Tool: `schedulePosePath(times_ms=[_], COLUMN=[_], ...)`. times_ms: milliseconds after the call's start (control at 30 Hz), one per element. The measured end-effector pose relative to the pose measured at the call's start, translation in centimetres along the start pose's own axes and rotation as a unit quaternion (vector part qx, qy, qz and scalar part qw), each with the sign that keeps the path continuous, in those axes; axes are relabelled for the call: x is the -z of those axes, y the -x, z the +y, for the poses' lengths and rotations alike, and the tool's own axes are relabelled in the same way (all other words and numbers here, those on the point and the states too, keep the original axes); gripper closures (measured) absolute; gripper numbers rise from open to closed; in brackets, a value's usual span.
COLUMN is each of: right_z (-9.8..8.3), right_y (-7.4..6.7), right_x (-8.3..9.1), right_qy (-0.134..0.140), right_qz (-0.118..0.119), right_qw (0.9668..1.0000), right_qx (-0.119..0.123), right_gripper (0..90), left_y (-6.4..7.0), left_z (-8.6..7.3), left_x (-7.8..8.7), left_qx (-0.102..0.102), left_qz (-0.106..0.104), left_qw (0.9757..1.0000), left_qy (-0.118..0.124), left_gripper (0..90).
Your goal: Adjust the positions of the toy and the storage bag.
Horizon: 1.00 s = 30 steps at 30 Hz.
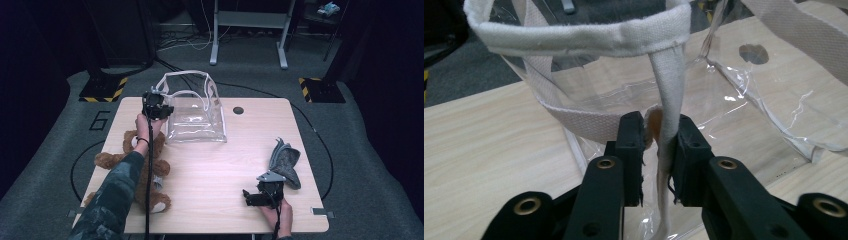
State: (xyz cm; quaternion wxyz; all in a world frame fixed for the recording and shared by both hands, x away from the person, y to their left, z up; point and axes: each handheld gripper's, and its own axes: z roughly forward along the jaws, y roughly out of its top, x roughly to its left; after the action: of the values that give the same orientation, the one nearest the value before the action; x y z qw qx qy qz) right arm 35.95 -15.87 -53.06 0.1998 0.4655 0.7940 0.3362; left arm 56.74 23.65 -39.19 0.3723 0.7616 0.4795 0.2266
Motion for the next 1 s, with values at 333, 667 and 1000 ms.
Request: schedulePosePath(times_ms=[333,667,1000], right_z=[0.0,0.0,0.0], right_y=[0.0,0.0,0.0], right_x=[0.0,0.0,0.1], right_qy=[-0.001,0.000,-0.001], right_qz=[0.000,0.000,-0.002], right_qw=[1.0000,1.0000,1.0000], right_qx=[0.000,-0.001,-0.004], right_gripper=[1.8,1.8,1.7], left_y=[0.9,2.6,3.5], left_z=[-0.4,-0.8,-1.9], left_x=[0.2,0.9,2.7], left_qx=[-0.013,-0.037,-0.055], left_qz=[-0.042,-0.073,-0.109], left_qw=[0.9990,0.9967,0.9926], left_qy=[0.005,0.003,-0.005], left_gripper=[80.3,81.6,81.9])
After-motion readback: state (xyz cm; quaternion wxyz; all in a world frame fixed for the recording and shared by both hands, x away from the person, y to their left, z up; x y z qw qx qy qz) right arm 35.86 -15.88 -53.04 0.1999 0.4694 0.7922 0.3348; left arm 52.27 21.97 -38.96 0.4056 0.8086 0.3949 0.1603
